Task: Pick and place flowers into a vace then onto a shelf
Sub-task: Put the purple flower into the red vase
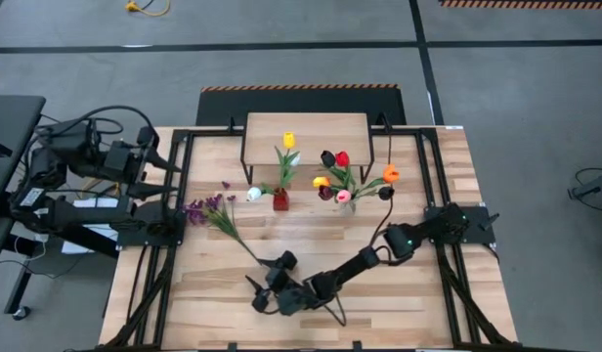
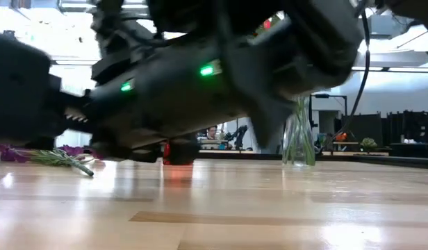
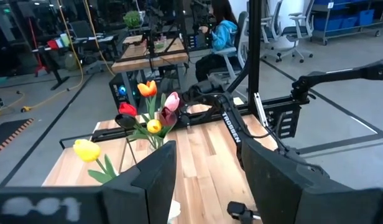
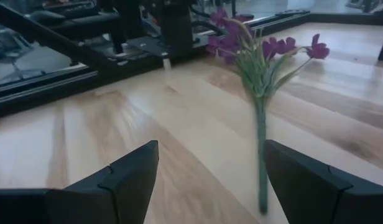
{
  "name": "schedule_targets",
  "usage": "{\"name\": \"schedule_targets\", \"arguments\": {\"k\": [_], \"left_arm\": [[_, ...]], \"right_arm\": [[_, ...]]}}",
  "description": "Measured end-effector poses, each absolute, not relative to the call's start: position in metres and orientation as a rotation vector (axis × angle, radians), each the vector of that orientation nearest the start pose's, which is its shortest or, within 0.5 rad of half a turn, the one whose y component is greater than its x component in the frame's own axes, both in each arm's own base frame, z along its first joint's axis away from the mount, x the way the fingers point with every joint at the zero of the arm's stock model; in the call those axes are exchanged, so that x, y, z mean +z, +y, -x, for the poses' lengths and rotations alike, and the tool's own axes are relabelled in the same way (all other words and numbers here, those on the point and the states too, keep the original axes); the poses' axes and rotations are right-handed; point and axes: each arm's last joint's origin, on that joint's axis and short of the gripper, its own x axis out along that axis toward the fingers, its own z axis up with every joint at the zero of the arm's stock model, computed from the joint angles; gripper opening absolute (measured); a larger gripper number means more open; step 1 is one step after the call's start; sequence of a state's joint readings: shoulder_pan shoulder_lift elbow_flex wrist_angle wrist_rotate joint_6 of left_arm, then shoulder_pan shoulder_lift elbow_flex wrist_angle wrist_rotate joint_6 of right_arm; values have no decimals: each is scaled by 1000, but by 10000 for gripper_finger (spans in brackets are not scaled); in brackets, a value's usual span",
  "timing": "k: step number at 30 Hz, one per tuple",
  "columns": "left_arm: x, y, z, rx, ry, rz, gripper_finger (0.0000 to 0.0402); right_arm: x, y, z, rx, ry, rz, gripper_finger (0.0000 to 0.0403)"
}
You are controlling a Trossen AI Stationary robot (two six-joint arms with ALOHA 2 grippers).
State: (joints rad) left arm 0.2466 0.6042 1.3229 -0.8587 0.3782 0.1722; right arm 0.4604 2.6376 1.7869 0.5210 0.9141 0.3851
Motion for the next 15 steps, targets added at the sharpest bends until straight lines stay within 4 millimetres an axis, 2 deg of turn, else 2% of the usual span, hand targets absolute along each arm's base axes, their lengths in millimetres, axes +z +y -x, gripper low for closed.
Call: {"name": "schedule_targets", "arguments": {"k": [6,15], "left_arm": [[446,-1,-41,-142,128,-130,174],[446,0,-41,-101,134,-132,174]], "right_arm": [[59,212,-508,-526,203,-152,279],[52,189,-514,-520,316,-278,279]]}}
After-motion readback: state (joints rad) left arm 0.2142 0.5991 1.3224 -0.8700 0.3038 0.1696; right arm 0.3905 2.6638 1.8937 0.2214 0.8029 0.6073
